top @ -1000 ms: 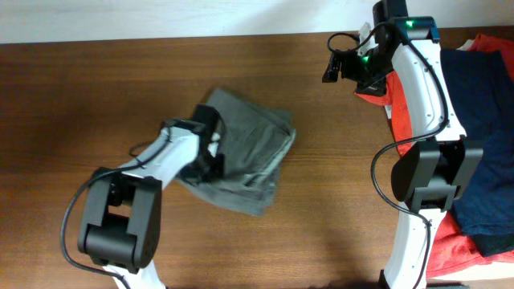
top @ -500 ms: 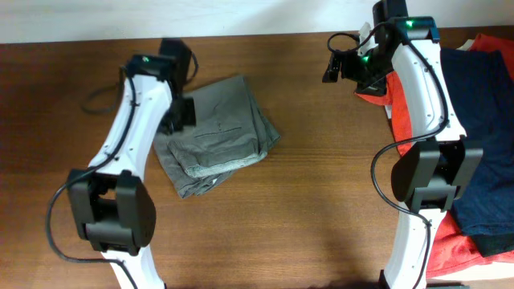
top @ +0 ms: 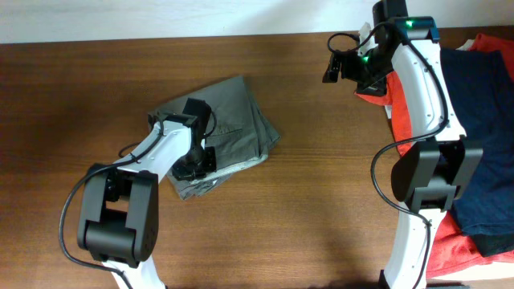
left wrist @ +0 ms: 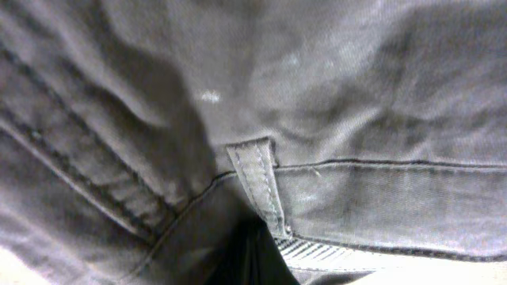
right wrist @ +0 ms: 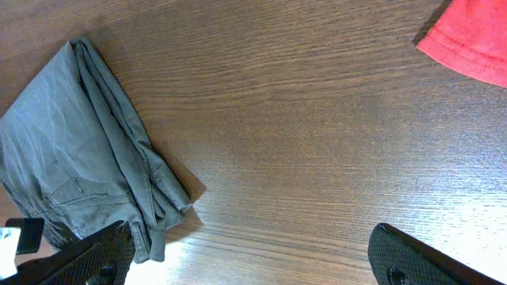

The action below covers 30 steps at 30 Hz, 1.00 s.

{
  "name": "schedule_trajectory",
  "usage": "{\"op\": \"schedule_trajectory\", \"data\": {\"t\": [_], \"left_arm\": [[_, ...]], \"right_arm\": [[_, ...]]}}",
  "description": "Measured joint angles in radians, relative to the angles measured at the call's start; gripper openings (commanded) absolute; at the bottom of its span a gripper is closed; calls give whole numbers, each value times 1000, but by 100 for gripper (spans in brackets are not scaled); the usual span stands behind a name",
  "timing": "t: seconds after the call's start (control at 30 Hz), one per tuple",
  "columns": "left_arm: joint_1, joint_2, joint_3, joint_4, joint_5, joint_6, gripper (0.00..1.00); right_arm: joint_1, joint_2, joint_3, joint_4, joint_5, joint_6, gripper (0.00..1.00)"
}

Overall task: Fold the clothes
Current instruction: 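Press and tidy the folded shorts with the left gripper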

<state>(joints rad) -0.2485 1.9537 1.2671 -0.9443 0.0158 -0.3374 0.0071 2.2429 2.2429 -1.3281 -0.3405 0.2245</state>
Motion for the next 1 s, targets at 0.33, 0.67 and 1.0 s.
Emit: {"op": "schedule_trajectory", "data": {"t": [0.33, 0.67, 1.0], "left_arm": [[-140, -146, 223, 102, 80, -17, 0], [-247, 163, 217, 322, 137, -31, 0], [-89, -120, 430, -183, 0, -61, 0]], "right_arm": [[0, 0, 0, 0, 0, 0, 98], [0, 0, 0, 0, 0, 0, 98], [0, 0, 0, 0, 0, 0, 98]]}}
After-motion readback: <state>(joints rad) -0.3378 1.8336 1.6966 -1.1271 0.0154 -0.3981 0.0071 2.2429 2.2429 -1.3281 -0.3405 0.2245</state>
